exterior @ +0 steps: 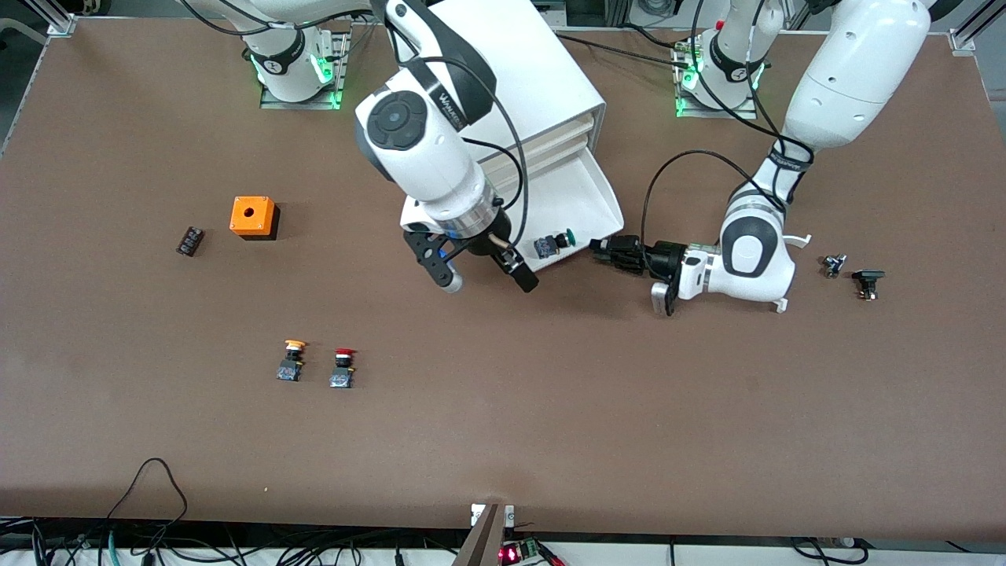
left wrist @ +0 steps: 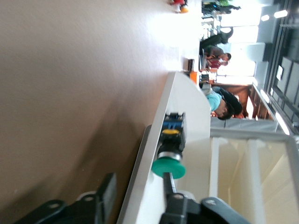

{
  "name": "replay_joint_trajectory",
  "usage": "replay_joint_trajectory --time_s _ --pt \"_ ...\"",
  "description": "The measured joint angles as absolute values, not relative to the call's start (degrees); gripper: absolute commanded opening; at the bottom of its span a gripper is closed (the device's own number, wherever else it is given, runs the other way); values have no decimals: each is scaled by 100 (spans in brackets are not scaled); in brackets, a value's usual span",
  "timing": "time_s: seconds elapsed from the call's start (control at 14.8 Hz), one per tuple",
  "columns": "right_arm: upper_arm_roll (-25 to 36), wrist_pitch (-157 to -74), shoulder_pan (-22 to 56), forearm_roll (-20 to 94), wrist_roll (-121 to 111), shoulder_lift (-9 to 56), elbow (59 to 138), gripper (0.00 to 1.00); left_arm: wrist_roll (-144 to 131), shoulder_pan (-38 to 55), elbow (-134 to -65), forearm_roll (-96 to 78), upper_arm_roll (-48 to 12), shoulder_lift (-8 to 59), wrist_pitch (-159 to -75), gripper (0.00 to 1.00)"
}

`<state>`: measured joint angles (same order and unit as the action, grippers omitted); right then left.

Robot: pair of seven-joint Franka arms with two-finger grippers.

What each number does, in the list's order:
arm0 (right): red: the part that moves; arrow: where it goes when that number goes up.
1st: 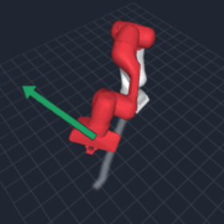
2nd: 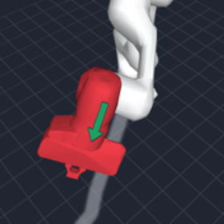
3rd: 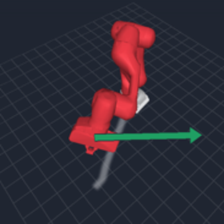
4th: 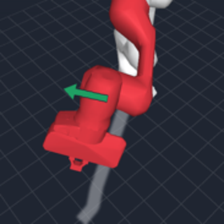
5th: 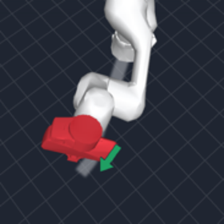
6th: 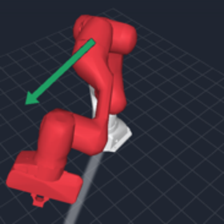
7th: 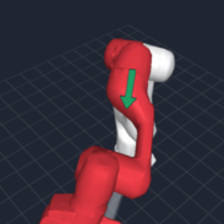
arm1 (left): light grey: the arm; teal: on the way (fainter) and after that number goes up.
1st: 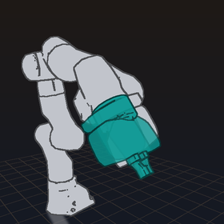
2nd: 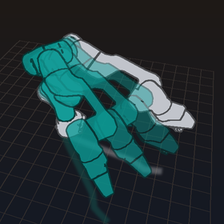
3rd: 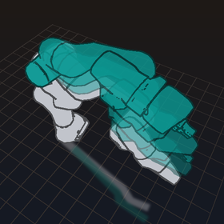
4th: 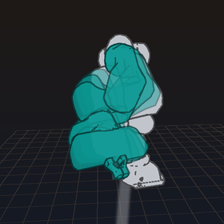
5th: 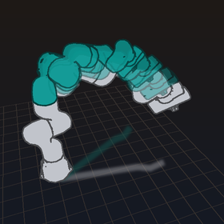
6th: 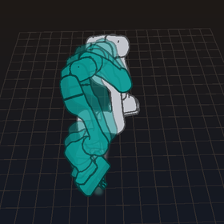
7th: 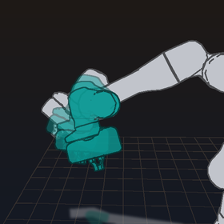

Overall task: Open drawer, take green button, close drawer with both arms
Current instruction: 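Grasp the green button in the drawer with the right gripper while the left gripper withdraws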

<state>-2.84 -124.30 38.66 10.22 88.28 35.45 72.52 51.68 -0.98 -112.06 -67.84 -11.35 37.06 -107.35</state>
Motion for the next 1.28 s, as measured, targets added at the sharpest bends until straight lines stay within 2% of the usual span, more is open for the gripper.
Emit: replay_joint_trajectory --time_s 0.34,0.61,0.95,1.28 --pt "-274 -12162 4105 998 9137 3856 7253 100 2905 -356 -10477 -4767 -1123 2951 -10248 100" --pt "-268 -12182 4357 807 9491 4286 7204 100 1762 -723 -9593 -2407 -1043 2767 -9560 100" --pt "-258 -12353 4571 770 9818 4617 7140 100 1395 -822 -9303 -1100 -886 2739 -9204 100" --pt "-254 -12480 4682 769 9937 4756 7121 100 1075 -897 -9231 -767 -812 2586 -9024 100"
